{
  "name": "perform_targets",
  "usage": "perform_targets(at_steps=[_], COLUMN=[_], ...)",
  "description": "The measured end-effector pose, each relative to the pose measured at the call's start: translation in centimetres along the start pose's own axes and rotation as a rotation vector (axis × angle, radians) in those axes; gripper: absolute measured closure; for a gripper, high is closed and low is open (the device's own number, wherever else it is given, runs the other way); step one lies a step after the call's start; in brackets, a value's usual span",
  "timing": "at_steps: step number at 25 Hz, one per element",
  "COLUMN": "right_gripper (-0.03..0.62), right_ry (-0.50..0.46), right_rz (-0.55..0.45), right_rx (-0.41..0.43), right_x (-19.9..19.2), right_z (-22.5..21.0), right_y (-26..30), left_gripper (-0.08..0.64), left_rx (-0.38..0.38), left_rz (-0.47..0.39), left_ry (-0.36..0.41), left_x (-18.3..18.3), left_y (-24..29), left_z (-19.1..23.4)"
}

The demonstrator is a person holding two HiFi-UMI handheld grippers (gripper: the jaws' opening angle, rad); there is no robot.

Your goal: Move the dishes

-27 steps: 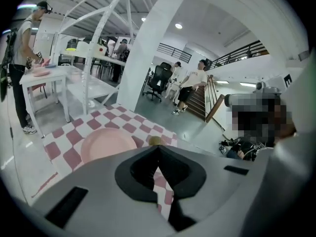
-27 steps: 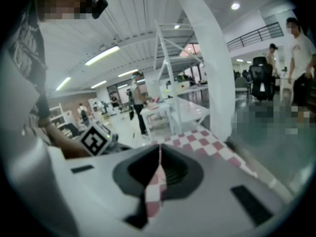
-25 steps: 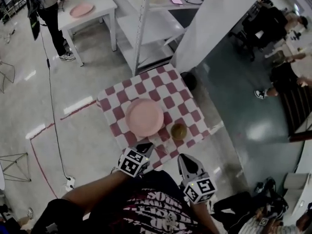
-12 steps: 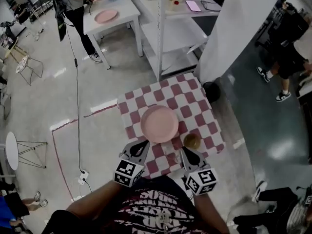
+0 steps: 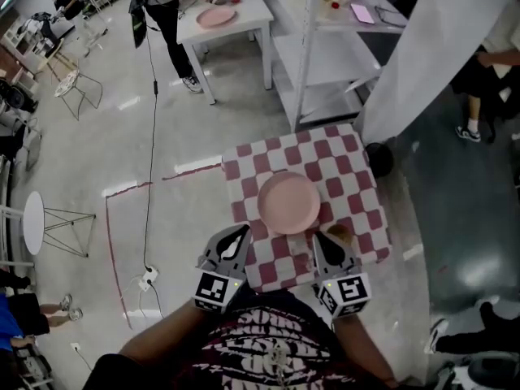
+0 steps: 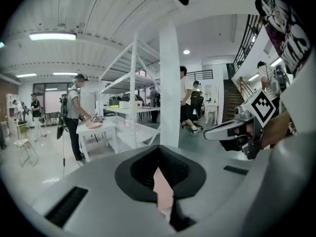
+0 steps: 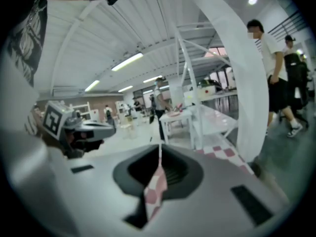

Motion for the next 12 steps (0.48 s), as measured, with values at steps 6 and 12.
perform_targets(at_steps=[6,12], right_gripper=[0.555,0.555], right_ry=[0.041,0.089], right_rz=[-0.038,-0.074], right_rx=[-0.126,-0.329], right_x=[0.9,0.0], right_z=[-0.6,-0.5], right_y=[0.4,-2.4], left_gripper=[0.529,0.529], left_rx=[-0.264,-0.579], left_rz=[0.124,0.239], left_ry=[-0.051,-0.127], left_x=[-3.9,-8.0], left_y=[3.0,7.8], left_z=[-1.4,-4.6])
Point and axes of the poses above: the fingertips, and each gripper's own axes: y forward along the fingers, z to its left, x out of its top, the point moved 3 cm from there along -y, backward along the fingers, and after that the axes turned 15 degrees about y, right-handed, at the moved point
